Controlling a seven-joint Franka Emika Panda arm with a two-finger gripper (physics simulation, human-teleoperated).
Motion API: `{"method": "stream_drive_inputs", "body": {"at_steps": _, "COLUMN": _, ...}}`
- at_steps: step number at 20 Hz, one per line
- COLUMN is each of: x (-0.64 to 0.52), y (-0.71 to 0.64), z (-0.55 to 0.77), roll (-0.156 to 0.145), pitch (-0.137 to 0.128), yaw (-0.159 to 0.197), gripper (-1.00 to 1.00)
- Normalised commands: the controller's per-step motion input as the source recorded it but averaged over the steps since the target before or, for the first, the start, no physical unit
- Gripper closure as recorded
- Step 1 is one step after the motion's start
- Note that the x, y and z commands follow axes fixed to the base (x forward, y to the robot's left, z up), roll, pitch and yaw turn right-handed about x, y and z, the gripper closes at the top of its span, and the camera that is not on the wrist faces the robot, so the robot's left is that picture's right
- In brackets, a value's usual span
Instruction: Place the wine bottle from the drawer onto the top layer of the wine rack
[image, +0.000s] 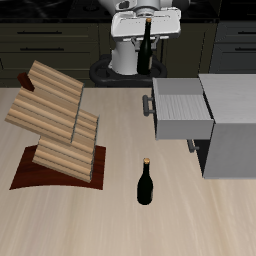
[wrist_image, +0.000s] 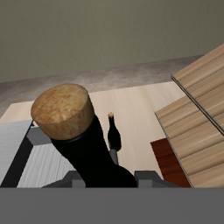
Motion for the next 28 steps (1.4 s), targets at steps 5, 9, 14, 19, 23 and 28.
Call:
{"method": "stream_drive_inputs", "body": {"at_steps": 5, "x": -0.13, "y": 0.14, "z": 0.13, "roll": 0.025, "pitch": 0.027, "yaw": -0.167, "gripper": 1.00}}
{"method": "stream_drive_inputs", "body": {"at_steps": 9, "x": -0.14, "y": 0.17, "z": 0.19, "roll": 0.003, "pitch": -0.011, "yaw": -0.151, "gripper": 1.00}}
{"method": "stream_drive_inputs", "body": {"at_steps": 14, "x": -0.19, "y": 0.19, "z": 0.15, "roll": 0.049, "pitch": -0.017, "yaw": -0.106, "gripper": 1.00}}
{"method": "stream_drive_inputs", "body": {"at_steps": 19, "x": -0.11, "y": 0.16, "z": 0.14, "roll": 0.033, "pitch": 0.019, "yaw": -0.160, "gripper": 1.00}}
{"method": "stream_drive_inputs", "body": {"at_steps": 23, "x": -0.05, "y": 0.23, "z": 0.00, "roll": 0.065, "pitch": 0.036, "yaw": -0.108, "gripper": 1.00}}
{"method": "stream_drive_inputs", "body": {"at_steps": 28, "x": -0.08, "y": 0.15, "z": 0.05, "roll": 0.039, "pitch": 0.020, "yaw": -0.130, "gripper": 1.00}}
